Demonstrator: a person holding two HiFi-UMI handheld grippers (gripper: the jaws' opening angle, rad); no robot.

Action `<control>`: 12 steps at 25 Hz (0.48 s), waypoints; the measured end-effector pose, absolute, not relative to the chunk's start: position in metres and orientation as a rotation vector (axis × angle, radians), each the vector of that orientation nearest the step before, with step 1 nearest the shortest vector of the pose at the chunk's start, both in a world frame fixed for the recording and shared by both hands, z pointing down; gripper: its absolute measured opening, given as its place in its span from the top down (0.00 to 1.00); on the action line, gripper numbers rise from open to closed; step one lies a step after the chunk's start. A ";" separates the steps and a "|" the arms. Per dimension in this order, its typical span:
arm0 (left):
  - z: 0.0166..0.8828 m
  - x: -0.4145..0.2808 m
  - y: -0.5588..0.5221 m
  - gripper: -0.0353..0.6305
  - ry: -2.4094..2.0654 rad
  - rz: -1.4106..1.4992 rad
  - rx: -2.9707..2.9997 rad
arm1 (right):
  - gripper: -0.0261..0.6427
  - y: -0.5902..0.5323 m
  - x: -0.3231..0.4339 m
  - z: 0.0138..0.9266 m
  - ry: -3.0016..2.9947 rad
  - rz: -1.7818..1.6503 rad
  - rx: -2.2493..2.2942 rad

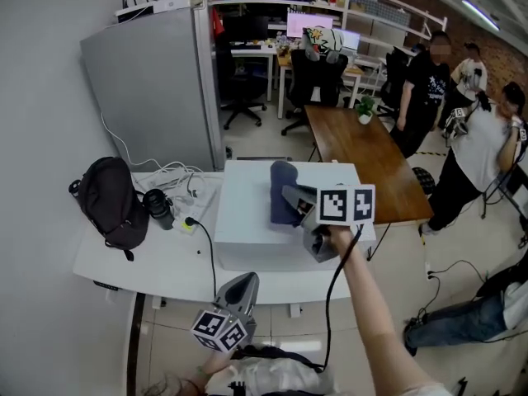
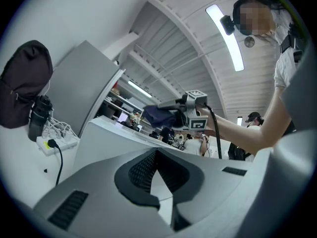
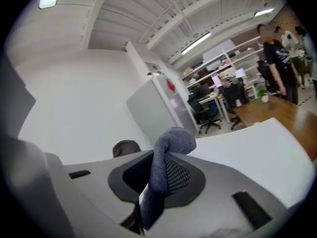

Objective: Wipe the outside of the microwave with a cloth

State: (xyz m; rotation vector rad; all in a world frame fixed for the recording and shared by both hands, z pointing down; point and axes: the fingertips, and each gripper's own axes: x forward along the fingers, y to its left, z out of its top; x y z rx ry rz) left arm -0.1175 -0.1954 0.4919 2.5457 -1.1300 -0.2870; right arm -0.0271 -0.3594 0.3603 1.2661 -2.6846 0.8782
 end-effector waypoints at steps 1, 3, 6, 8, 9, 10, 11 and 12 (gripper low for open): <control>0.492 -0.118 -0.194 0.97 -1.139 -0.287 2.543 | 0.85 -0.349 -0.061 0.358 -2.722 0.889 1.172; 0.491 -0.121 -0.191 0.97 -1.162 -0.292 2.534 | 0.85 -0.331 -0.118 0.370 -2.723 0.888 1.006; 0.490 -0.129 -0.185 0.97 -1.202 -0.298 2.517 | 0.85 -0.314 -0.164 0.403 -2.640 0.860 0.904; 0.491 -0.135 -0.180 0.97 -1.226 -0.300 2.506 | 0.85 -0.310 -0.168 0.426 -2.584 0.862 0.908; 0.491 -0.138 -0.178 0.97 -1.238 -0.302 2.500 | 0.85 -0.311 -0.163 0.436 -2.559 0.866 0.924; 0.492 -0.141 -0.176 0.97 -1.248 -0.303 2.493 | 0.85 -0.313 -0.154 0.443 -2.538 0.869 0.951; 0.492 -0.143 -0.174 0.97 -1.256 -0.303 2.487 | 0.85 -0.315 -0.142 0.449 -2.519 0.873 0.986; 0.493 -0.145 -0.173 0.97 -1.263 -0.303 2.482 | 0.85 -0.317 -0.128 0.452 -2.503 0.880 1.025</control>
